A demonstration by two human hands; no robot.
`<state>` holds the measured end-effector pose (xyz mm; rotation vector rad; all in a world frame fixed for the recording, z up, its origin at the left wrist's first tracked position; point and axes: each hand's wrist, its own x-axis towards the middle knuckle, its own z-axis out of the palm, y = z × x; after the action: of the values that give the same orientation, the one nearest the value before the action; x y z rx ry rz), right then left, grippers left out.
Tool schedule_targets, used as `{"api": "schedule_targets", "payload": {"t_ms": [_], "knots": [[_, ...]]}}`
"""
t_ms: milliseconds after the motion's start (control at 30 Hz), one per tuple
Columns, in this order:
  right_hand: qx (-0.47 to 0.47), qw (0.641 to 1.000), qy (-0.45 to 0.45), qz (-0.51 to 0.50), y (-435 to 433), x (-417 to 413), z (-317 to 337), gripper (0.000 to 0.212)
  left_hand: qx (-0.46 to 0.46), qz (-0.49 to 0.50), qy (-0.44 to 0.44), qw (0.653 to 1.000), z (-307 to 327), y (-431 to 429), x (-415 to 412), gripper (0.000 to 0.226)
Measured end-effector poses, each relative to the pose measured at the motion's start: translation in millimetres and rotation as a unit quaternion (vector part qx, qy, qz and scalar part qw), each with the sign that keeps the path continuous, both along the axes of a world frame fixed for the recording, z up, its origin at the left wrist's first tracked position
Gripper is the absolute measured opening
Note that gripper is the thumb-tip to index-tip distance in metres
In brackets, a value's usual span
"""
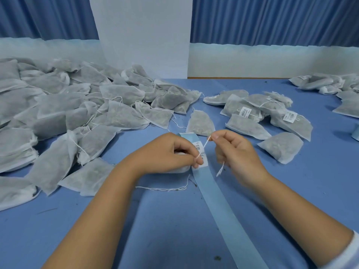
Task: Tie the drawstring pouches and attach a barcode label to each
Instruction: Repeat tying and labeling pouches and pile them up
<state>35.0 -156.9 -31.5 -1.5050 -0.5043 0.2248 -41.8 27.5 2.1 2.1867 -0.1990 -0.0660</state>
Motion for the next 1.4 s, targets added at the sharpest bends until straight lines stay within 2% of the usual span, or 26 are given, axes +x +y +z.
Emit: {"api": "schedule_targets", "payload": {"t_ms": [100, 167, 233, 267, 400, 633, 667, 733, 867, 1000, 1133, 1267, 1400], "knots": [[-0.063, 0.987, -0.14, -0.054, 1, -1, -6, 0.015, -0.119, -0.018, 0.005, 0.993, 0, -3, -4, 0.025], [-0.089, 0.972, -0.212, -0.042, 2, -3, -11, 0.017, -0.2, -0.013, -0.012, 0.98, -2, -7, -4, 0.021], [-0.101, 0.957, -0.272, -0.02, 3, -5, -15, 0.017, -0.24, 0.012, -0.039, 0.97, -1, -8, -2, 0.023], [-0.105, 0.949, -0.298, -0.017, 3, -6, -16, 0.014, -0.225, 0.028, -0.055, 0.972, -1, -7, -1, 0.024], [-0.146, 0.912, -0.38, -0.052, 0, -2, -14, 0.011, -0.063, 0.079, -0.098, 0.99, -4, -1, 1, 0.026], [-0.152, 0.841, -0.513, -0.082, -5, 3, -9, 0.014, 0.087, 0.059, -0.037, 0.994, -2, 2, 0, 0.013], [-0.144, 0.839, -0.516, -0.092, -5, 4, -8, 0.015, 0.107, 0.057, -0.026, 0.992, -3, 2, 0, 0.017], [-0.135, 0.847, -0.504, -0.104, -6, 5, -7, 0.017, 0.08, 0.035, 0.002, 0.996, -3, -1, -1, 0.02], [-0.141, 0.923, -0.355, -0.053, -4, 5, -10, 0.01, -0.018, 0.002, 0.04, 0.999, 1, -8, -3, 0.026], [-0.151, 0.952, -0.261, -0.058, -3, 3, -11, 0.042, -0.09, 0.033, 0.045, 0.994, 1, -9, -3, 0.023], [-0.099, 0.959, -0.247, -0.097, -5, 2, -5, 0.019, -0.123, 0.079, 0.046, 0.988, 4, -4, -2, 0.027], [-0.106, 0.974, -0.198, -0.013, -1, -3, -4, 0.016, -0.13, 0.076, 0.034, 0.988, 5, -4, -2, 0.026], [-0.097, 0.983, -0.155, 0.03, 0, -3, -8, 0.007, -0.129, 0.06, 0.034, 0.989, 3, -6, -2, 0.027]]}}
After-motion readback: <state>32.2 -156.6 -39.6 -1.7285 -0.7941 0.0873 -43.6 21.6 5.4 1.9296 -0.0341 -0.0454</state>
